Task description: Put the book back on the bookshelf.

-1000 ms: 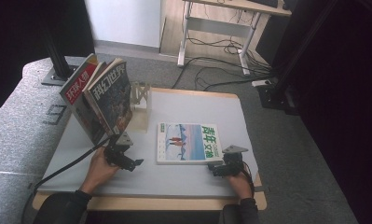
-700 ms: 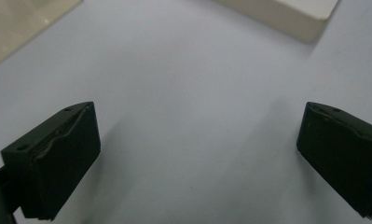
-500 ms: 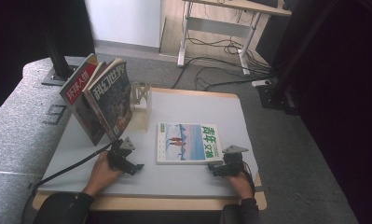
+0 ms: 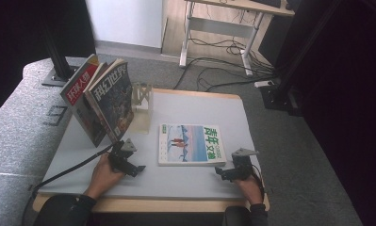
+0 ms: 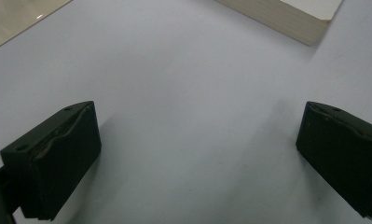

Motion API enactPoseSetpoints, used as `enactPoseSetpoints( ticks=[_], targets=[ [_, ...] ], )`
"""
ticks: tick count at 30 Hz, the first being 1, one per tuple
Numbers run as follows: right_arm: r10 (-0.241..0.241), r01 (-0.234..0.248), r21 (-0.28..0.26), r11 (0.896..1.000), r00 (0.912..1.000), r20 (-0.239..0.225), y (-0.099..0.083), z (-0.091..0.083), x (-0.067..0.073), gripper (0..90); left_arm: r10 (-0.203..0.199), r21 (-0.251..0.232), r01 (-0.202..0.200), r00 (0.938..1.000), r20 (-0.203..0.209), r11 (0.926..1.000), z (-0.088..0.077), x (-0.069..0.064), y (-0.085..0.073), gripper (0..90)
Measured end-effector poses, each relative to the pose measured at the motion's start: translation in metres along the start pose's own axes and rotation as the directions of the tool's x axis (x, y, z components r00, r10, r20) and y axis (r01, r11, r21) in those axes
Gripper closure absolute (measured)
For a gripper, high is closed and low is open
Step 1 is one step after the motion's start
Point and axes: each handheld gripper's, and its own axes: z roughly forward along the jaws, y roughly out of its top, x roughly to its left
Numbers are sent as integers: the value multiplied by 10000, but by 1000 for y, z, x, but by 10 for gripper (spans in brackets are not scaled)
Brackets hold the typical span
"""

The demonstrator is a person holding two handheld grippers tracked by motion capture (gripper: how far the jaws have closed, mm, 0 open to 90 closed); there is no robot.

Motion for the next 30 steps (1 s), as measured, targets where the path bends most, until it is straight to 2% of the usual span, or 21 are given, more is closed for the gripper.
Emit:
enactPoseSetpoints(
  ticks=[6, 13, 21, 30],
  targets=[
    [-302, 300, -168, 9994, 9995, -99, 13, -2, 8, 0, 2, -6, -2, 10000, -3, 10000, 0, 0, 0, 0],
    [-674, 669, -184, 9976, 9973, -287, 33, 4, 20, 0, 3, -7, -3, 10000, -4, 10000, 0, 0, 0, 0],
    [-1028, 1009, -302, 9944, 9923, -693, 56, 19, 35, 0, 10, -4, -10, 10000, -6, 10000, 0, 0, 0, 0],
    [-1703, 1701, -92, 9854, 9824, -771, 80, 43, 50, 0, 5, -6, -5, 10000, -5, 10000, 0, 0, 0, 0]
  ],
)
